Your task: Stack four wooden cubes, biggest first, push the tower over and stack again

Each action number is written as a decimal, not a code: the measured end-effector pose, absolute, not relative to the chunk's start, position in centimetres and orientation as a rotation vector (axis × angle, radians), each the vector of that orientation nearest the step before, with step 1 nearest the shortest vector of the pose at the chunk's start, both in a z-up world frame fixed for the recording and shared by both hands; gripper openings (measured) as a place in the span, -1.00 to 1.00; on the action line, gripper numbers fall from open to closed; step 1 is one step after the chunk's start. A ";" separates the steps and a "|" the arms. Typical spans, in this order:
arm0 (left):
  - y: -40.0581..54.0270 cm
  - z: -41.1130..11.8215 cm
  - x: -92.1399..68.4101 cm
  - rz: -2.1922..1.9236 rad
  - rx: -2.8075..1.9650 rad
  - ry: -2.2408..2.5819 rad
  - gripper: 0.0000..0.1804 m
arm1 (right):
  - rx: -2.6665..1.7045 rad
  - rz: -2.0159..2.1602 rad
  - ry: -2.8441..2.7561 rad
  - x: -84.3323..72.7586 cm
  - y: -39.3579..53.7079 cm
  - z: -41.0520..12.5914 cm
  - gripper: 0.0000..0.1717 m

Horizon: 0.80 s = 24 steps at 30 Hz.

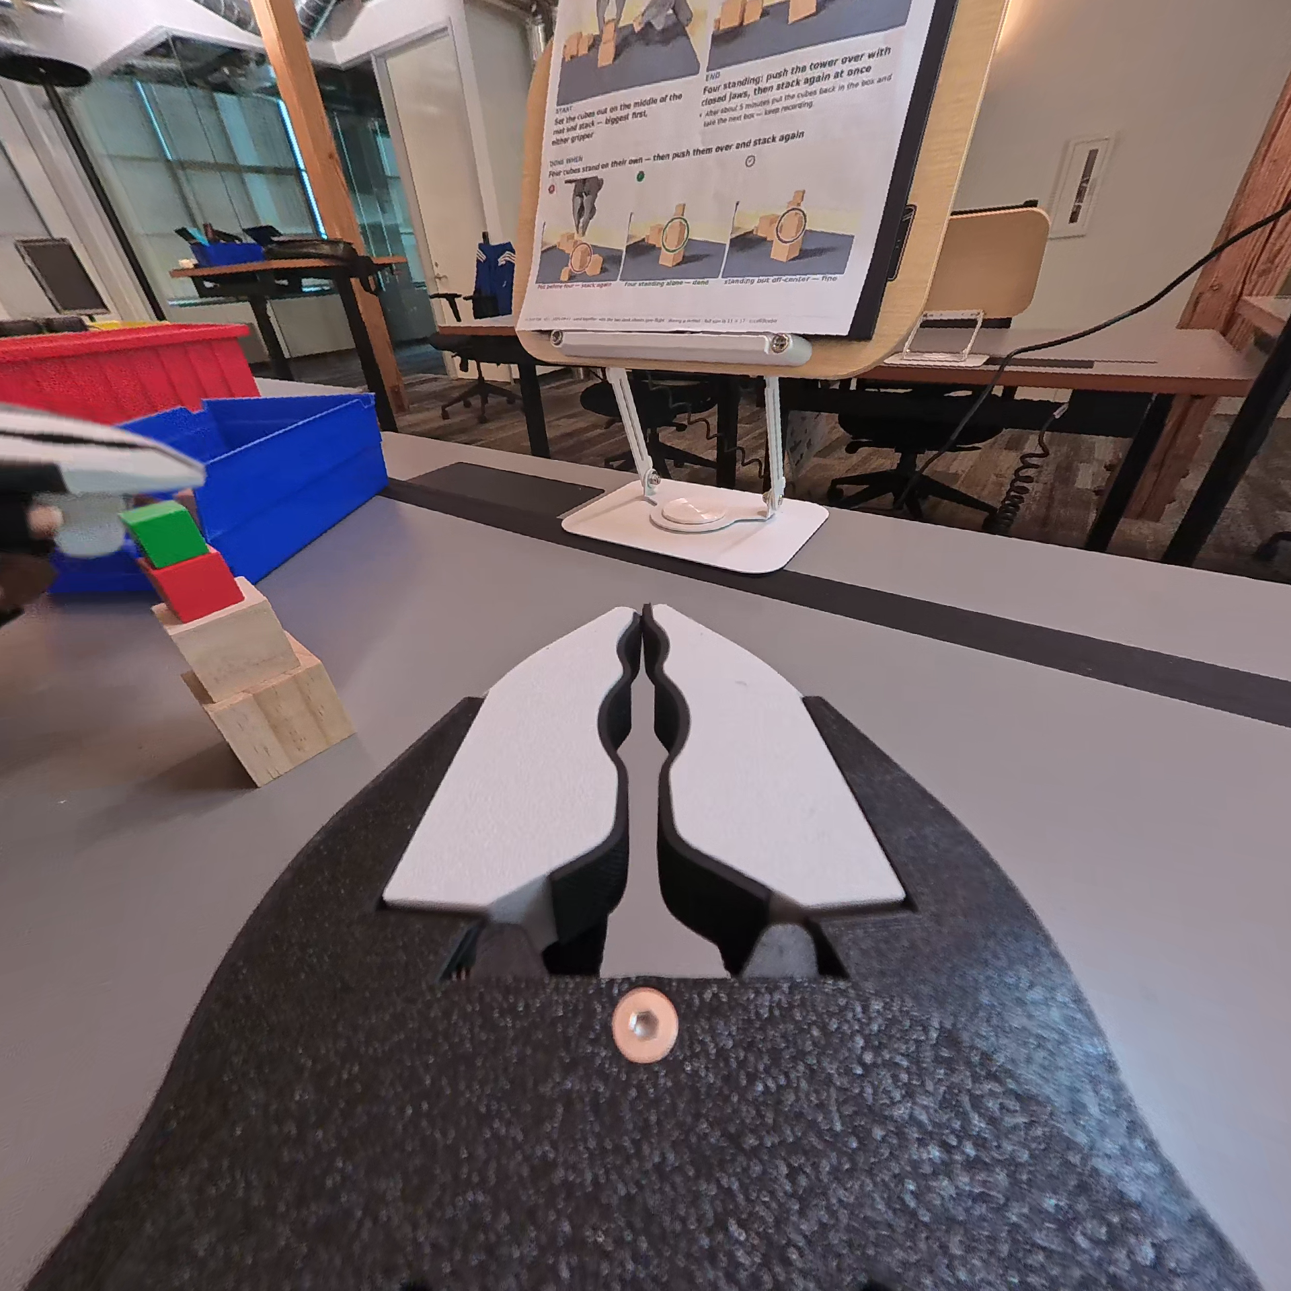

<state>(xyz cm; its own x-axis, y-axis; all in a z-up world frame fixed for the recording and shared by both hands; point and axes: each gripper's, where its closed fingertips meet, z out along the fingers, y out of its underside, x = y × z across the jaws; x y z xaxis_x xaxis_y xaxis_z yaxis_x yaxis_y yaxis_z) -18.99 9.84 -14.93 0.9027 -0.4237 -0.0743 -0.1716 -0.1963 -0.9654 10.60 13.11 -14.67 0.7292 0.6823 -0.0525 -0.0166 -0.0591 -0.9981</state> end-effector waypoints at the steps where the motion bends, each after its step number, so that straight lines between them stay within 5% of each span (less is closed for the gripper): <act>1: 9.5 -16.2 -19.5 -0.168 -1.827 0.417 -1.00 | -1.538 0.618 -0.558 10.7 13.2 -14.6 -1.00; 10: 8.1 -22.9 -14.8 0.224 -2.010 0.695 -1.00 | -1.507 0.571 -0.502 11.7 13.3 -13.4 -1.00; 24: 11.2 -18.2 -0.5 0.099 -1.746 0.990 -1.00 | -1.474 0.578 -0.449 13.2 13.3 -12.2 -1.00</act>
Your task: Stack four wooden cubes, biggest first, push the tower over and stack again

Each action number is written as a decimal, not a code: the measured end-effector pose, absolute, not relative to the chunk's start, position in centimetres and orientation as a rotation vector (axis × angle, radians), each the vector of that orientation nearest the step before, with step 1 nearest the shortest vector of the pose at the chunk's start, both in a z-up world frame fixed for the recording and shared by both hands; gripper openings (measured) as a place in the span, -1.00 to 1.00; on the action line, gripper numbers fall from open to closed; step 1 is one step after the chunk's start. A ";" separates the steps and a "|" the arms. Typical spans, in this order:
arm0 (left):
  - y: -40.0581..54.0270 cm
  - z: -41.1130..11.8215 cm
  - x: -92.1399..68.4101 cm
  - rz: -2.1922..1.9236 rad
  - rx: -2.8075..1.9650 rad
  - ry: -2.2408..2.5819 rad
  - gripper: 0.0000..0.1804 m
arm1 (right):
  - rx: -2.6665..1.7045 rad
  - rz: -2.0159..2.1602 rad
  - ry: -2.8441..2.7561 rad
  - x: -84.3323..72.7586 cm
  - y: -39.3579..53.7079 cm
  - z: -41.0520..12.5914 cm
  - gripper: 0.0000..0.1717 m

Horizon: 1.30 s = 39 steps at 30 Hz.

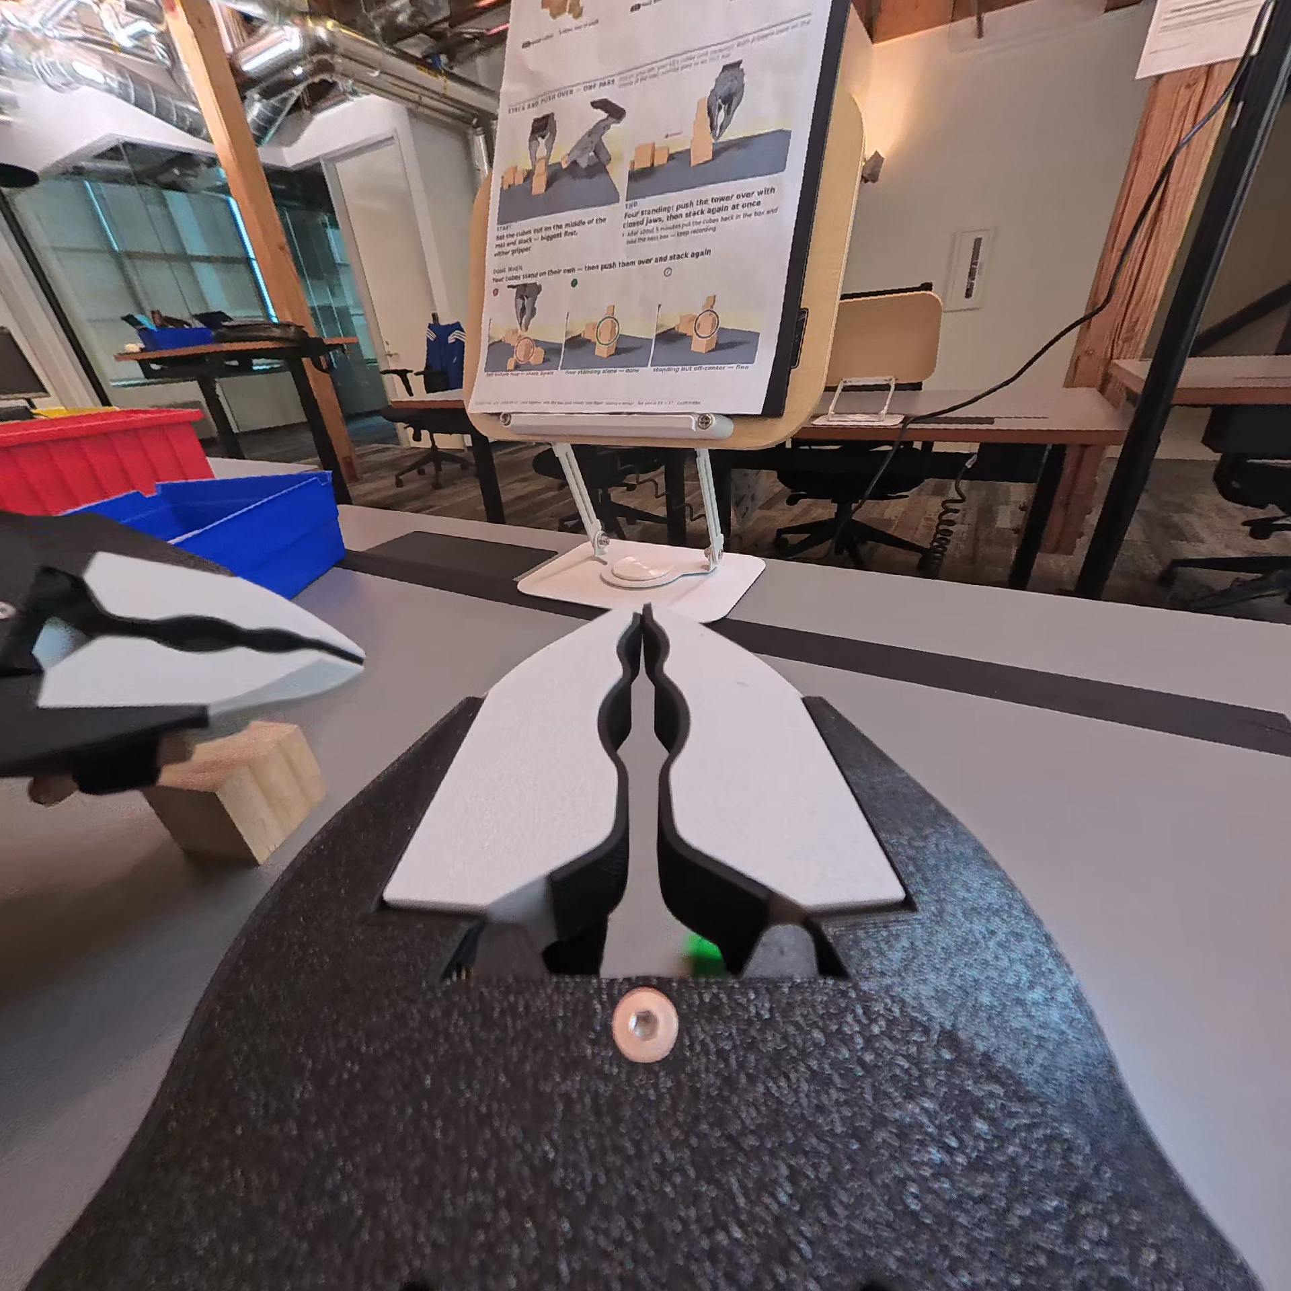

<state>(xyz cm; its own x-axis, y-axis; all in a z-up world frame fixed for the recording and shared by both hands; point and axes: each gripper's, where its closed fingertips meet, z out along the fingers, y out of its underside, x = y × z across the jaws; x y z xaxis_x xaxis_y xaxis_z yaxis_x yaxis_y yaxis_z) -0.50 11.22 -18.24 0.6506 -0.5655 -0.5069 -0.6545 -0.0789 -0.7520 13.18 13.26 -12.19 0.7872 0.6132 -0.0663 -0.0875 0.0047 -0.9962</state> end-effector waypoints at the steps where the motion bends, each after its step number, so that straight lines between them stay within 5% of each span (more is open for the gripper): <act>1: 11.1 -17.6 -0.6 0.060 -1.738 0.966 -1.00 | -1.471 0.579 -0.448 13.2 13.2 -12.1 -1.00; 11: 12.4 -9.0 -11.3 -0.432 -1.542 0.380 -0.98 | -1.475 0.577 -0.469 12.7 13.1 -12.5 -1.00; 18: 14.5 -13.1 -20.0 -0.346 -1.508 0.202 -1.00 | -1.503 0.633 -0.617 9.8 12.3 -14.3 -0.98; 28: 15.3 -14.3 -21.5 -0.354 -1.512 0.185 -1.00 | -1.586 0.656 -1.345 -0.1 7.6 -19.0 -0.14; 33: 15.4 -14.5 -21.0 -0.345 -1.519 0.216 -1.00 | -1.561 0.520 -1.808 -5.5 5.6 -21.3 0.06; 39: 15.5 -14.7 -20.6 -0.328 -1.529 0.256 -1.00 | -1.531 0.391 -2.137 -10.1 5.2 -23.1 0.07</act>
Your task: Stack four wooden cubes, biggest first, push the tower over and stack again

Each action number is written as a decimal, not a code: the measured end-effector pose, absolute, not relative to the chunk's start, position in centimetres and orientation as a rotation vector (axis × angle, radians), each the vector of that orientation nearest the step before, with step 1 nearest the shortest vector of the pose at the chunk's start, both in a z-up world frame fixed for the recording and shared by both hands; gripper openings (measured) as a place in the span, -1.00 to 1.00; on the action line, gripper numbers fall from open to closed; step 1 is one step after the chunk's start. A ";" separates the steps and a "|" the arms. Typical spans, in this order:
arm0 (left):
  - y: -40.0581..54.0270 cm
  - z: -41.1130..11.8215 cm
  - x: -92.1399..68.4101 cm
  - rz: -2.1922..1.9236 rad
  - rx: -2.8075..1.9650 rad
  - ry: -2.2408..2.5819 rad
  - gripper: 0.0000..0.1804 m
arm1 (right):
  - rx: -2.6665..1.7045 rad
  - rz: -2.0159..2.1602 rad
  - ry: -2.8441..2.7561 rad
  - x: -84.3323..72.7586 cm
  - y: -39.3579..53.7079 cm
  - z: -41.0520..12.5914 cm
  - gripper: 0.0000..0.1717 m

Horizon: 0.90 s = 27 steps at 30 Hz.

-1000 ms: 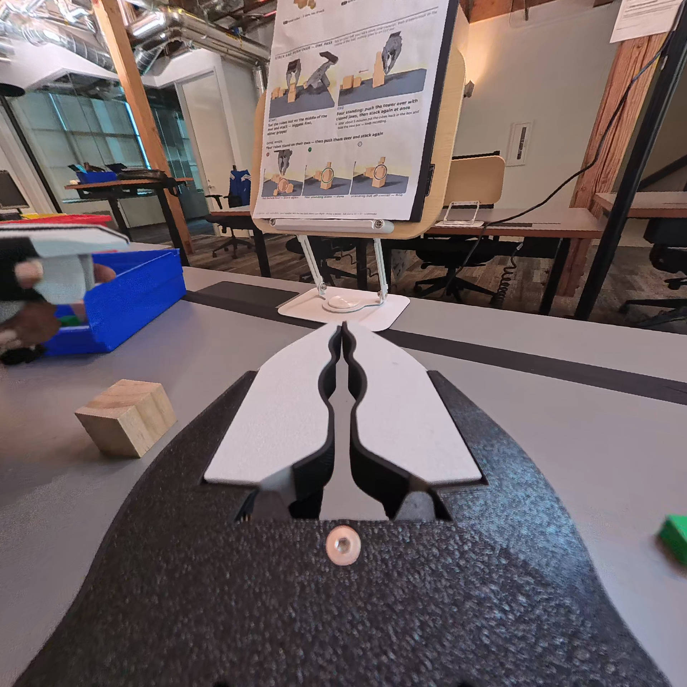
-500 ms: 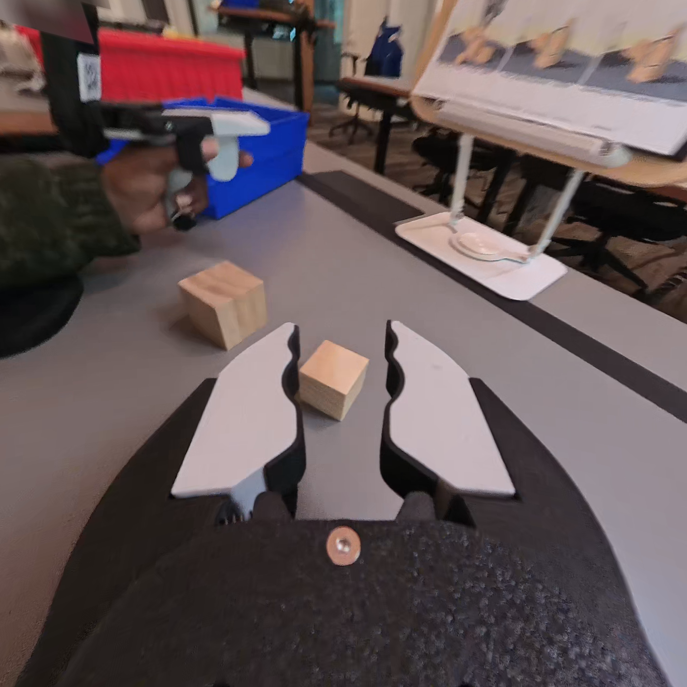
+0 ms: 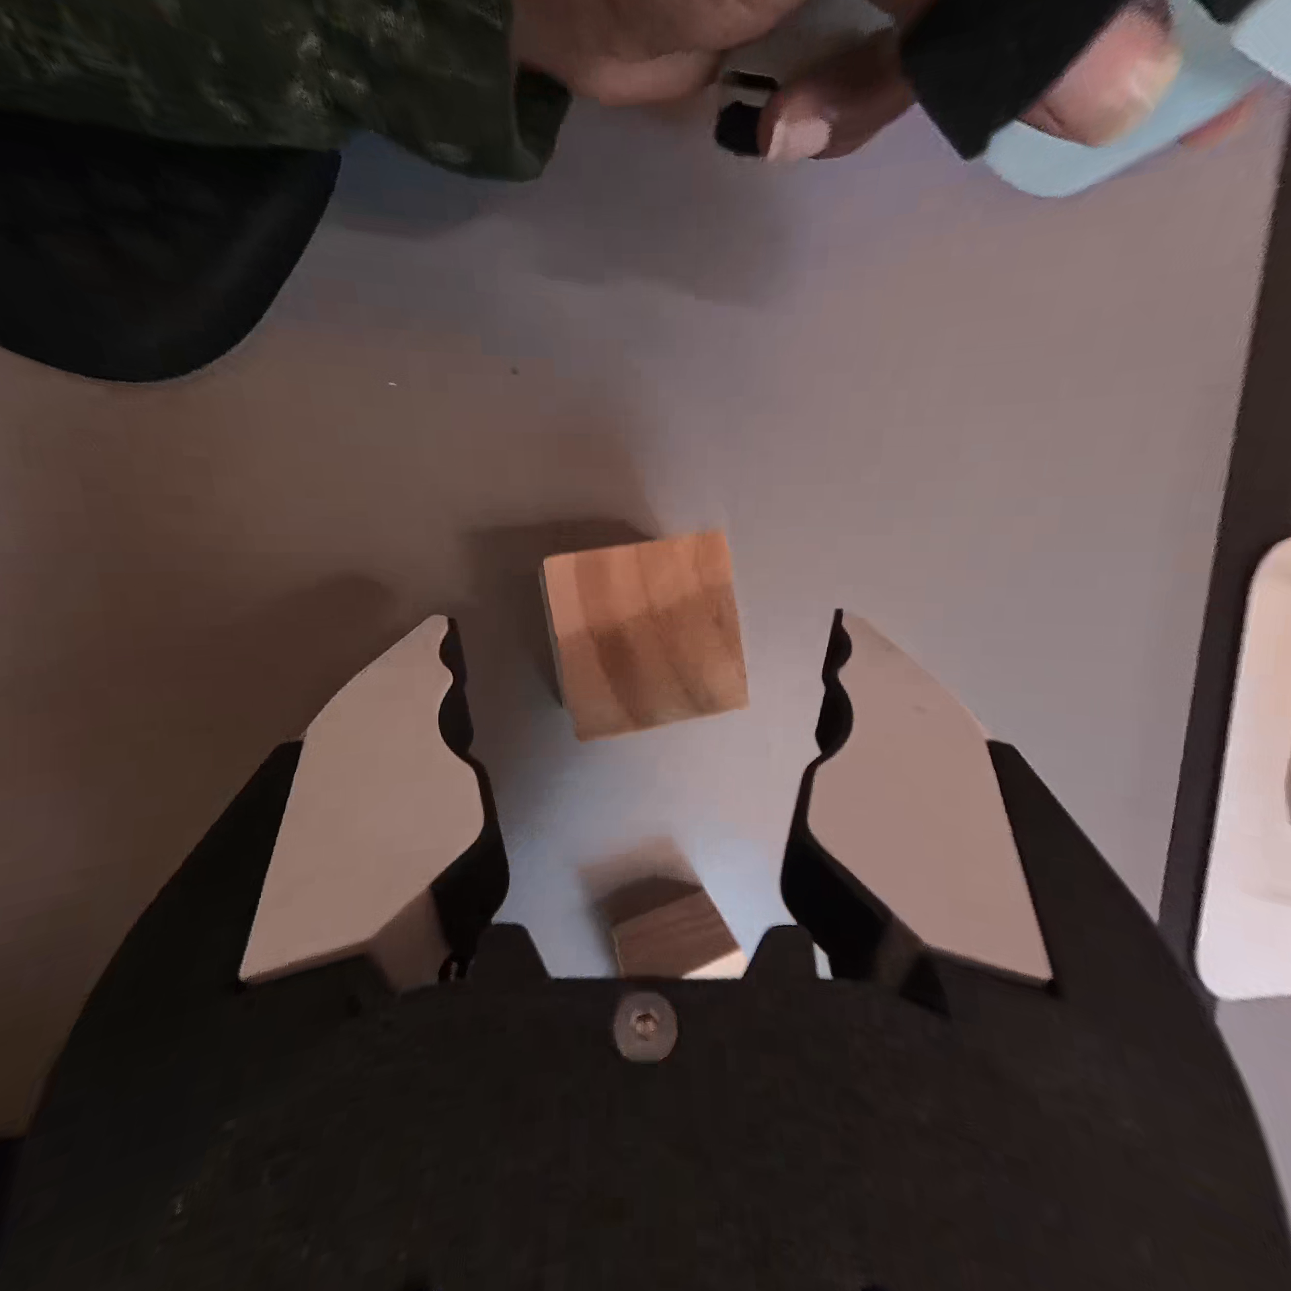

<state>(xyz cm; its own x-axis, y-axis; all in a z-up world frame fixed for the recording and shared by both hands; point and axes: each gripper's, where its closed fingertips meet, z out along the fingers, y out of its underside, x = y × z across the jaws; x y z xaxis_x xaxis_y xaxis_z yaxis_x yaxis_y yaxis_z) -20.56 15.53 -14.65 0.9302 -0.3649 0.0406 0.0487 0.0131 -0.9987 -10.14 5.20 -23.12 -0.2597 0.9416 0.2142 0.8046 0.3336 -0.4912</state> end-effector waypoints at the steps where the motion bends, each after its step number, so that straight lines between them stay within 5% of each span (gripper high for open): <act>1: 15.6 -14.7 -20.5 -0.323 -1.532 0.263 -1.00 | -1.535 0.371 -2.174 -10.6 5.1 -23.6 0.00; 5: 15.6 -15.0 -20.1 -0.311 -1.543 0.293 -1.00 | -1.507 0.214 -2.309 -10.8 5.4 -25.9 -0.28; 16: 15.5 -15.2 -19.7 -0.311 -1.553 0.318 -1.00 | -1.673 0.154 -1.964 -2.4 14.4 -15.7 -0.29; 27: 15.7 -16.1 -19.1 -0.305 -1.583 0.341 -1.00 | -1.944 0.186 -1.901 7.8 18.3 -24.1 -0.29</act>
<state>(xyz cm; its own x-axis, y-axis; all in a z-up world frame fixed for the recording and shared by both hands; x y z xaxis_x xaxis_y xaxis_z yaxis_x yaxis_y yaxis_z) -19.15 15.74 -16.12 0.9169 -0.3989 -0.0147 -0.0294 -0.0308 -0.9991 7.78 18.27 -24.07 0.0596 0.9801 0.1893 0.9249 0.0171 -0.3798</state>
